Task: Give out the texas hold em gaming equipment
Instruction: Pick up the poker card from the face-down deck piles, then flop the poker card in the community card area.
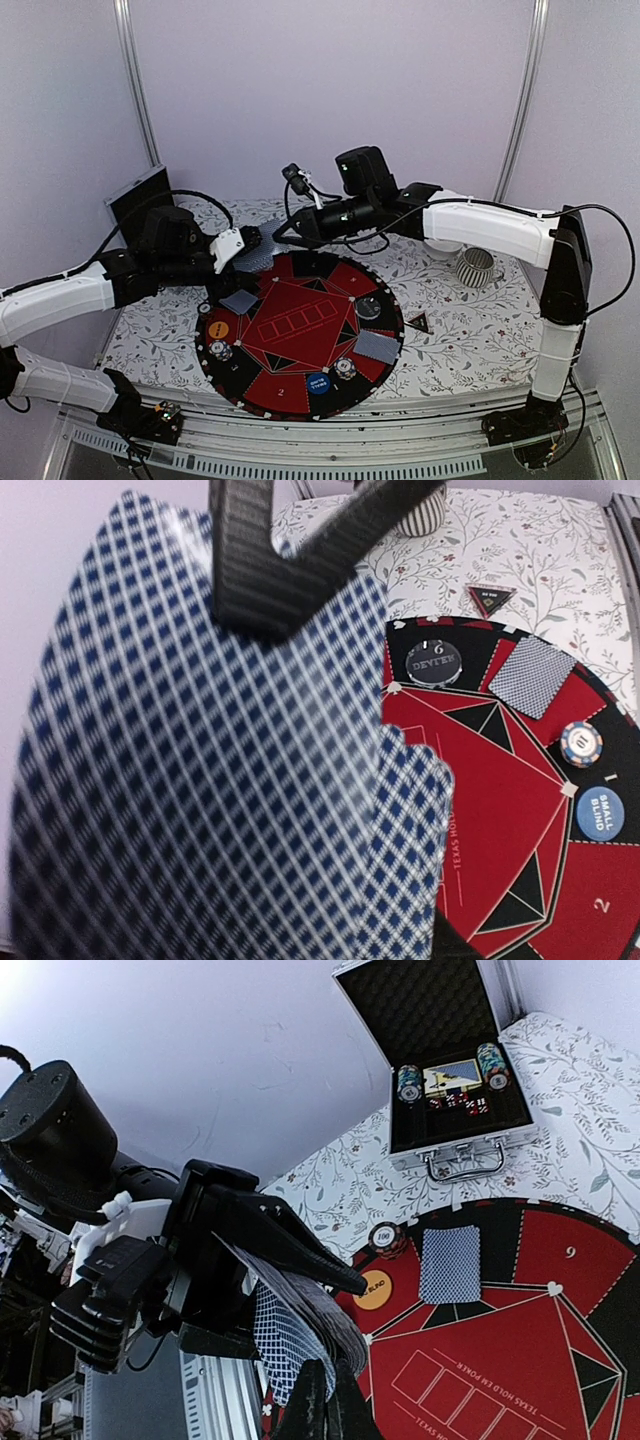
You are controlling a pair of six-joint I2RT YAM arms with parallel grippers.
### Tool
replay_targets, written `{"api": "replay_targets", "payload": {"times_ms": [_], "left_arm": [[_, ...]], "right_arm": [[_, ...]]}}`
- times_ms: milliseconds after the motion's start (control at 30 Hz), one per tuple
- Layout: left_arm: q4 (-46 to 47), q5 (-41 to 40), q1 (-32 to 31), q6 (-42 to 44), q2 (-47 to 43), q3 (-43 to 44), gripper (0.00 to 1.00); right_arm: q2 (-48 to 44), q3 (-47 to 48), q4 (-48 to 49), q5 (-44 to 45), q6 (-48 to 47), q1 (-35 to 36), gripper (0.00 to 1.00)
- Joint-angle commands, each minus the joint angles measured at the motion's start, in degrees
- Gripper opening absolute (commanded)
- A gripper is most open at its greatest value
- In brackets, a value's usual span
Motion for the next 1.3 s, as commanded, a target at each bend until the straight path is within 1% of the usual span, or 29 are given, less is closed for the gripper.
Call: {"api": "replay_targets", "payload": {"times_ms": [0, 300, 367, 467, 500, 533, 600, 767, 833, 867, 933, 1000, 1033, 1133, 1167, 1267], "left_arm": [[0.9, -1.1, -0.5, -1.7, 1.1, 1.1, 0.44], [0.8, -3.2, 1.5, -5.6, 1.4, 2.9, 0.43], [0.9, -5.0, 2.4, -6.6, 1.7, 3.6, 0.43], [0.6, -8.7, 4.5, -8.6, 2.1, 4.7, 0.43], [0.7, -10.3, 5.4, -9.2, 2.2, 5.1, 0.43], [0.9, -11.3, 6.2, -9.7, 2.1, 5.2, 0.43], [1.5, -13.3, 7.8, -10.7, 1.7, 5.3, 0.43], [3.1, -16.3, 10.0, -11.7, 0.9, 4.8, 0.43], [3.4, -16.3, 10.5, -11.8, 0.7, 4.8, 0.42], [3.5, -16.0, 10.6, -11.9, 0.6, 4.8, 0.43], [3.6, -16.3, 10.8, -11.9, 0.4, 4.7, 0.42], [3.8, -16.9, 11.0, -11.9, 0.1, 4.6, 0.43], [3.8, -16.9, 11.2, -11.9, 0.0, 4.6, 0.43], [3.9, -16.6, 11.5, -12.0, -0.5, 4.6, 0.42], [3.9, -16.4, 11.5, -12.1, -0.6, 4.6, 0.43], [4.0, -16.3, 11.6, -12.2, -0.9, 4.5, 0.42]], "right_arm": [[-3.6, -0.7, -2.0, 4.1, -2.5, -0.8, 0.02], [-7.6, 0.7, -4.6, 4.0, -5.3, -3.1, 0.02], [-8.5, 1.2, -5.9, 6.9, -7.4, -4.1, 0.02], [-8.9, 1.5, -7.6, 18.1, -11.4, -4.6, 0.02], [-8.3, 1.9, -8.3, 22.5, -14.4, -4.6, 0.02], [-7.5, 2.4, -8.8, 25.0, -17.2, -4.6, 0.02], [-5.1, 3.3, -9.2, 28.1, -20.8, -4.2, 0.02], [1.8, 6.2, -8.9, 32.0, -25.2, -1.0, 0.02], [4.5, 7.7, -8.9, 31.4, -27.5, 0.2, 0.02], [5.7, 8.9, -9.4, 29.8, -27.5, 0.3, 0.02], [7.7, 10.8, -9.9, 27.7, -23.9, 0.5, 0.02], [9.2, 11.2, -9.5, 30.4, -23.8, 2.2, 0.02], [9.9, 11.1, -9.3, 32.6, -25.2, 3.6, 0.02], [13.2, 10.7, -8.5, 40.7, -36.0, 8.1, 0.02], [14.6, 10.5, -7.7, 43.2, -41.5, 9.3, 0.02], [18.7, 10.4, -5.3, 49.3, -52.6, 13.0, 0.02]]}}
